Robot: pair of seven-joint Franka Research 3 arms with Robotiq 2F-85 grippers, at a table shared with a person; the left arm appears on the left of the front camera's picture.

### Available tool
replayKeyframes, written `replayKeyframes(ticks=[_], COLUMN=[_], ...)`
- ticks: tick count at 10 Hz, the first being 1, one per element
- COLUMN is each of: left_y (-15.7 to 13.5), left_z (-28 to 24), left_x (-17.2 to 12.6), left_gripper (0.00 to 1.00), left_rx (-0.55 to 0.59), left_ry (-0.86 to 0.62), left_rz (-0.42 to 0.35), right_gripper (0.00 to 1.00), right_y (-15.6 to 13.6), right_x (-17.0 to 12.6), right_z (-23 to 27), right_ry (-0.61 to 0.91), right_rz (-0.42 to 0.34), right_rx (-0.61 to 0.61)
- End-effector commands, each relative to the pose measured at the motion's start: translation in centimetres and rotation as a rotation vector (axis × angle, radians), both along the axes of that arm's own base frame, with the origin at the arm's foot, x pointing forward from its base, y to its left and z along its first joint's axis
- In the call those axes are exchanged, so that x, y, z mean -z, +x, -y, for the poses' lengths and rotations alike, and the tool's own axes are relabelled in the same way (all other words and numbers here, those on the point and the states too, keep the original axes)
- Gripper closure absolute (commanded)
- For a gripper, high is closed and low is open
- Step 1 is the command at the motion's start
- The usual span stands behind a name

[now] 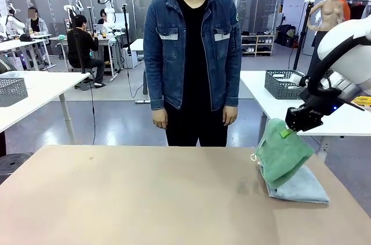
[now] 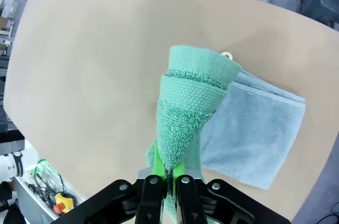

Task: Fold the towels and place them in the basket.
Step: Stack the folded Towel with hook on the right side of the table.

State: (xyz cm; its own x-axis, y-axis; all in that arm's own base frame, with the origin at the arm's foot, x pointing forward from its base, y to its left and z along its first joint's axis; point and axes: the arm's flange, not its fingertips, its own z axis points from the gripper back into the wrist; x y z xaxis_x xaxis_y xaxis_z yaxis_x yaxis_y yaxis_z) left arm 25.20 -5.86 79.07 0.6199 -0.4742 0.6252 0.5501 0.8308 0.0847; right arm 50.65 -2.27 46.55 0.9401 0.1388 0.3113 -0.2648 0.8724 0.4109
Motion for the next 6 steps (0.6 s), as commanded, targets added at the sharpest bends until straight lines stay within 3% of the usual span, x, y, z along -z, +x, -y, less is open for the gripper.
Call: replayKeyframes(ticks=[1, 6], left_y=[0.0, 0.0], left_z=[0.0, 0.0], left_x=[0.0, 0.0], left_gripper=[0.0, 0.0], left_rx=[0.005, 0.005], left_ry=[0.005, 0.005], left_rz=[0.002, 0.002], right_gripper=[0.94, 0.94], right_y=[1.0, 1.2], right_x=[1.7, 4.7], right_z=[1.2, 2.7], right_ry=[-0.009, -0.162], right_rz=[0.011, -0.044], right_rx=[-0.015, 0.027])
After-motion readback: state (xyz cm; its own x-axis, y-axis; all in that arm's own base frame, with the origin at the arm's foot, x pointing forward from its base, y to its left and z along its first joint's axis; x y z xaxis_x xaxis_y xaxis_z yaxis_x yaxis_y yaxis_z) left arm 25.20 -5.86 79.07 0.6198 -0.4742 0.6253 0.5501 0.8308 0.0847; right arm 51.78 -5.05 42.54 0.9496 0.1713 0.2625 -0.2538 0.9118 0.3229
